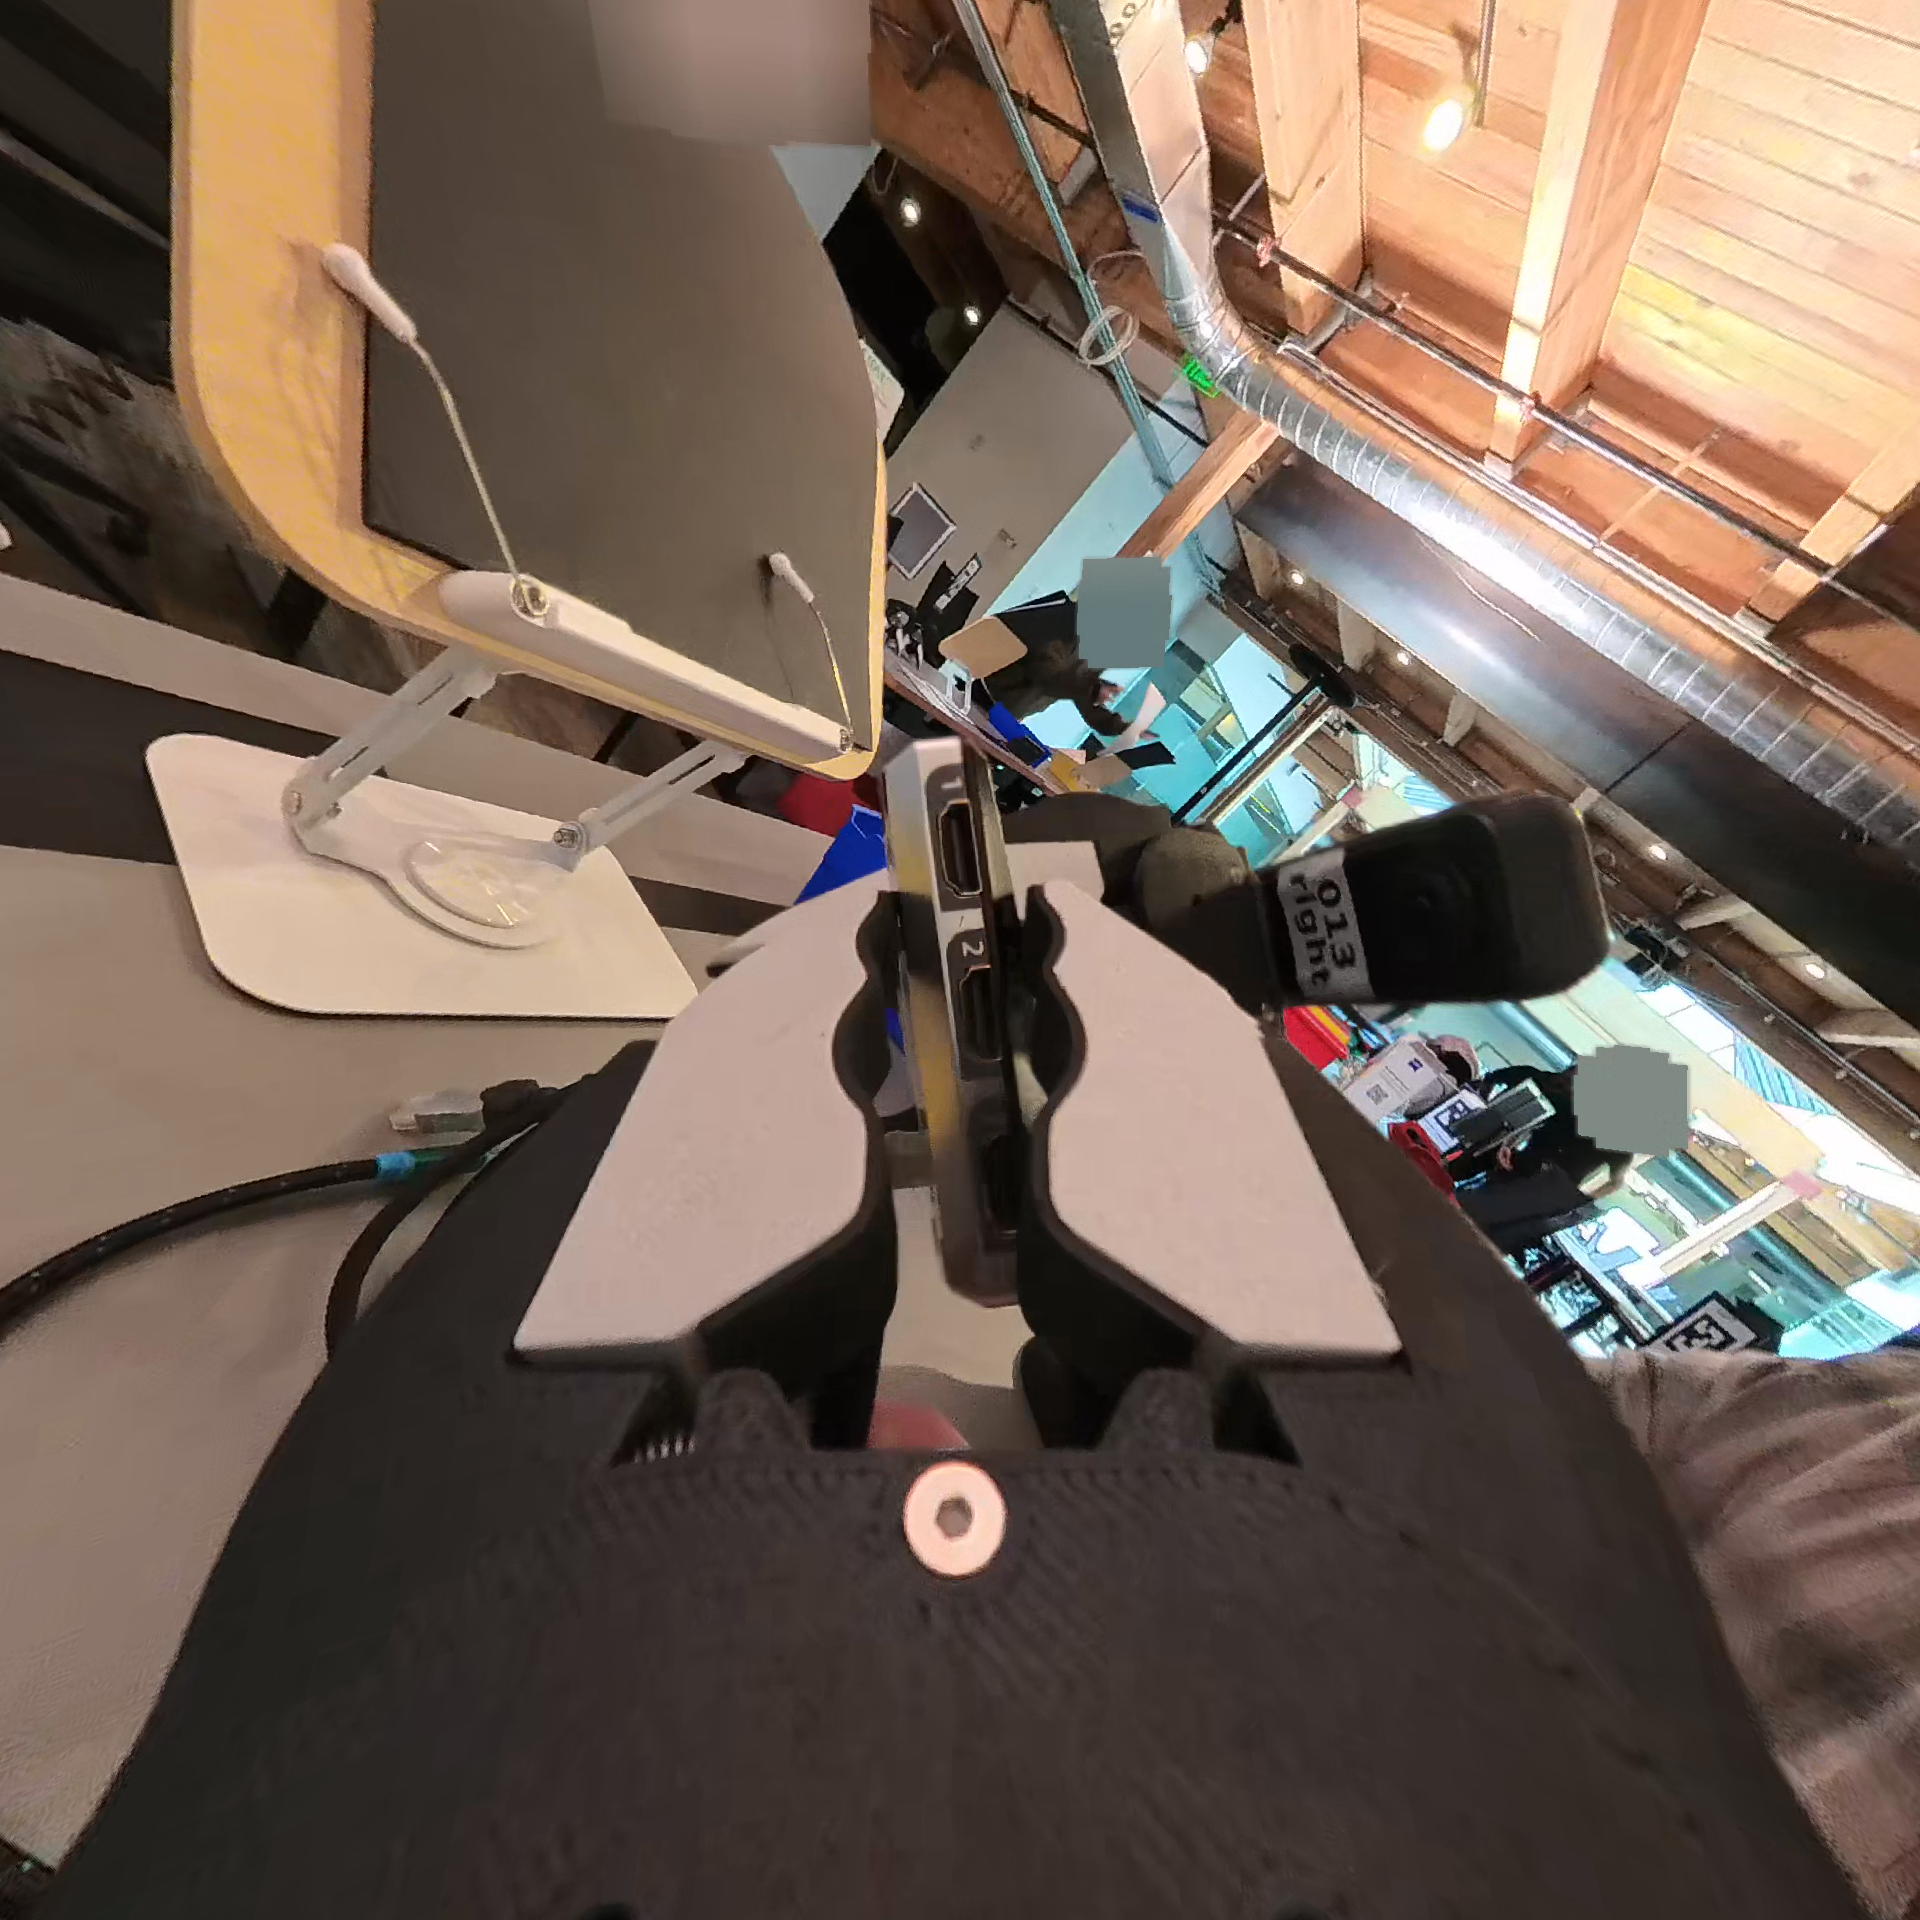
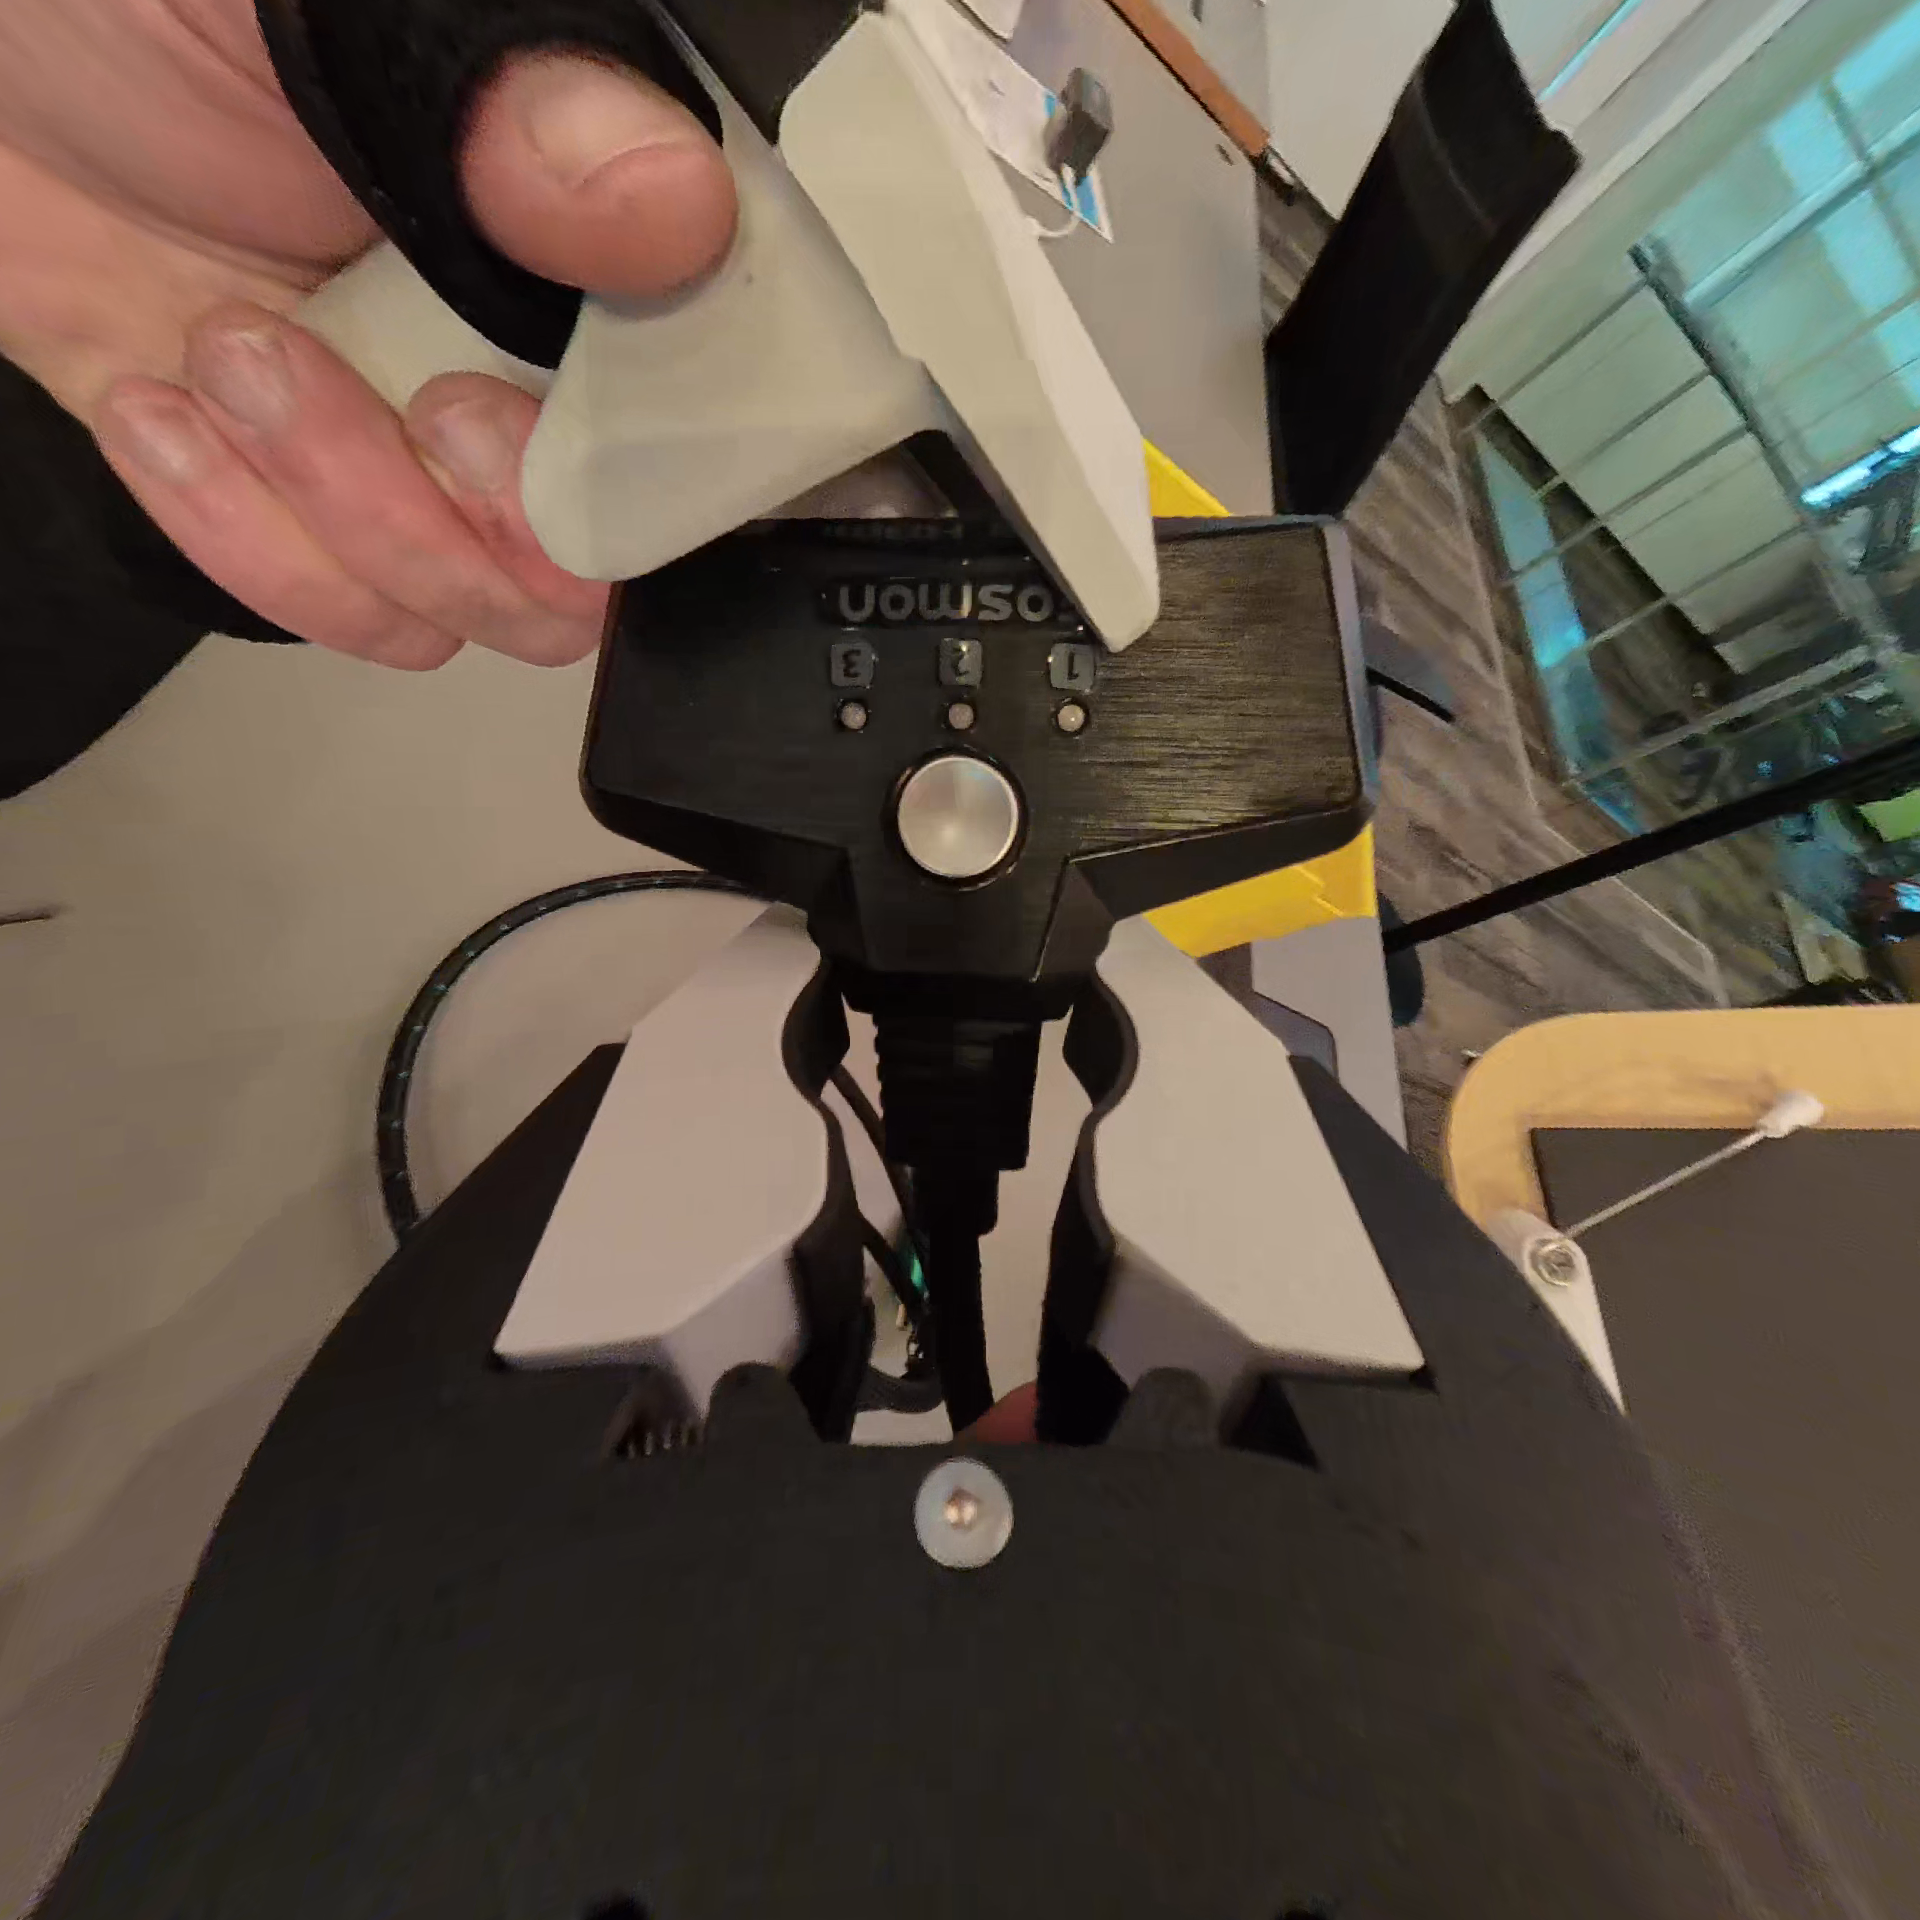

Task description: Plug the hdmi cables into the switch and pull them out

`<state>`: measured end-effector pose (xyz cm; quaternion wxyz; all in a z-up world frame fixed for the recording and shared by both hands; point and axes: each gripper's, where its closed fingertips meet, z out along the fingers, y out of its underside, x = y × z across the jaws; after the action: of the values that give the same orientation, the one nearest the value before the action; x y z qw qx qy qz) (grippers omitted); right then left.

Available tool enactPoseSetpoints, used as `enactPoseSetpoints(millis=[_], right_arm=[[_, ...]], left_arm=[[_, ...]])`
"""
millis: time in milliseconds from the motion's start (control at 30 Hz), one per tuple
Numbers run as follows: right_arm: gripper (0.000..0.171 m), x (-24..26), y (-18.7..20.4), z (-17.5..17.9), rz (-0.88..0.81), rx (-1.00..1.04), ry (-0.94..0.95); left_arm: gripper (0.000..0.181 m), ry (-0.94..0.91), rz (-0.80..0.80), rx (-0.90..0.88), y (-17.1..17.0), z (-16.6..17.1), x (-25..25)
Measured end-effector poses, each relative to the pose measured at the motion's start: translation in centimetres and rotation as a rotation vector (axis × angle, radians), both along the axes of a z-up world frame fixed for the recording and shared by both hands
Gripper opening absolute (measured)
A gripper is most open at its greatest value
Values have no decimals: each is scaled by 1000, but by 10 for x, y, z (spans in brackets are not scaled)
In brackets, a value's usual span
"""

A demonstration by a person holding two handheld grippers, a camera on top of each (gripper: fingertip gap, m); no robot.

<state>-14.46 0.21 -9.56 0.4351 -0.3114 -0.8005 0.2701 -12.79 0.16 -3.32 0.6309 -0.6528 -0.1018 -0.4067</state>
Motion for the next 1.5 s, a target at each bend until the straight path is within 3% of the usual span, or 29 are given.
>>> enactPoseSetpoints(millis=[100, 167, 300, 367, 433, 533, 667, 1000, 1233, 1367, 1500], right_arm=[[36, 10, 1, -6, 37, -35, -70], [37, 18, 6, -12, 62, -62, -120], [37, 35, 14, -13, 117, -125, -172], [37, 46, 19, -14, 141, -137, -196], [36, 55, 25, -15, 152, -149, -221], [36, 68, 38, -13, 148, -164, -234], [36, 83, 60, -16, 125, -203, -258], [35, 118, 97, -28, 86, -263, -321], [34, 132, 105, -17, 80, -277, -290], [35, 139, 105, -14, 94, -282, -284], [35, 141, 102, -16, 115, -288, -298]], left_arm=[[40, 84, 29, 26, -7, 1, -6], [42, 149, 60, 48, -16, 5, -15], [46, 504, 203, 9, -30, -7, -39], [60, 734, 255, -48, -30, -24, -48], [88, 865, 223, -173, -25, -48, -51], [101, 1031, 177, -197, -15, -61, -42], [72, 1333, 127, -193, 6, -93, -41], [70, 1756, -123, -249, 67, -181, -26], [60, 1698, -222, -300, 97, -210, -16], [48, 1790, -257, -272, 110, -219, -14], [19, 1737, -272, -308, 124, -228, -10]])
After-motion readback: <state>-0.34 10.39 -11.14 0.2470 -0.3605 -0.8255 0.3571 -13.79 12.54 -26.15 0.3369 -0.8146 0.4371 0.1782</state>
